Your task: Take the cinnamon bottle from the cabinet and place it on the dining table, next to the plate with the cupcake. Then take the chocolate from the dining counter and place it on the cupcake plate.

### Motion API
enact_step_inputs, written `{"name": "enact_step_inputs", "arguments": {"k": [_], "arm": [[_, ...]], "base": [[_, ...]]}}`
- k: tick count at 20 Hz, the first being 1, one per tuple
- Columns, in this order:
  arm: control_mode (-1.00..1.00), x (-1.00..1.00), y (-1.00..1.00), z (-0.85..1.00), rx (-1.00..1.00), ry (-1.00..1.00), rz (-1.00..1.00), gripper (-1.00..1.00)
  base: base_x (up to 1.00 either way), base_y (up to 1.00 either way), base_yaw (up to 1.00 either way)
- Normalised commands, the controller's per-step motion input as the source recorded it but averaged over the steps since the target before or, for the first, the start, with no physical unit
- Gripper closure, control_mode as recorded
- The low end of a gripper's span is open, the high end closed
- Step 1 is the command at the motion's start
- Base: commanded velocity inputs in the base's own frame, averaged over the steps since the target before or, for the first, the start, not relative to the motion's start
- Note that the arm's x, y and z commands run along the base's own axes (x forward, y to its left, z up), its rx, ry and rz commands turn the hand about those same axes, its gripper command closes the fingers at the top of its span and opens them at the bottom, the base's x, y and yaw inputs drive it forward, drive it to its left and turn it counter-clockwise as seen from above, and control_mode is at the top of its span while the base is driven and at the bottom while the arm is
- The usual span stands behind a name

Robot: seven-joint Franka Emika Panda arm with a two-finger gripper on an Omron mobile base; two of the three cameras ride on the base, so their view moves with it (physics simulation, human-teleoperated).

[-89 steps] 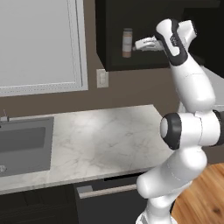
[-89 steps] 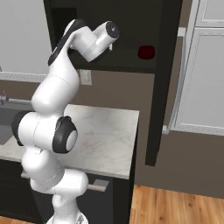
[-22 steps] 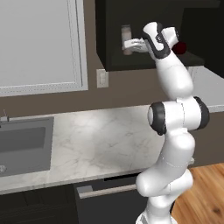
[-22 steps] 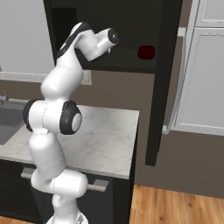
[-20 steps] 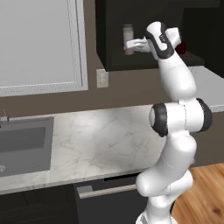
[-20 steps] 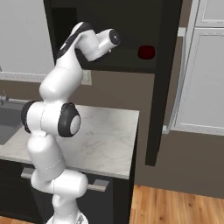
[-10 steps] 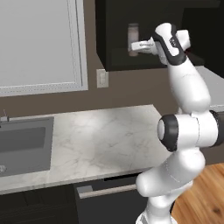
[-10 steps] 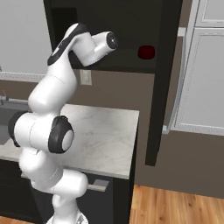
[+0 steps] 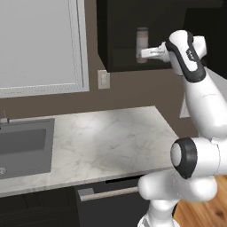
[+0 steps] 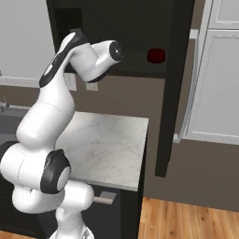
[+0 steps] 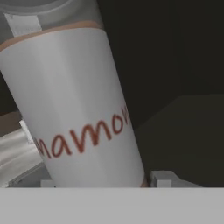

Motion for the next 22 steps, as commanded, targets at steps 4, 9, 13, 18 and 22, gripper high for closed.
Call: {"name": "enact_step_inputs", "arguments": {"k": [4,9,13,18,22], "arm": [[-1.00,-0.70,0.00,0.00,0.04,0.00,0.00,1.00],[-1.00,-0.65,0.01,-0.10,0.02,0.09,0.00,1.00],[-1.00,-0.57,0.11,-0.16,0.03,0.11,0.00,1.00],[-1.00,-0.47,0.19,-0.12,0.04,0.09,0.00,1.00],[-1.00,-0.59,0.04,-0.14,0.09,0.00,0.00,1.00]], "base": [[0.00,0.00,0.00],[0.00,0.00,0.00],[0.00,0.00,0.00],[0.00,0.00,0.00],[0.00,0.00,0.00]]}}
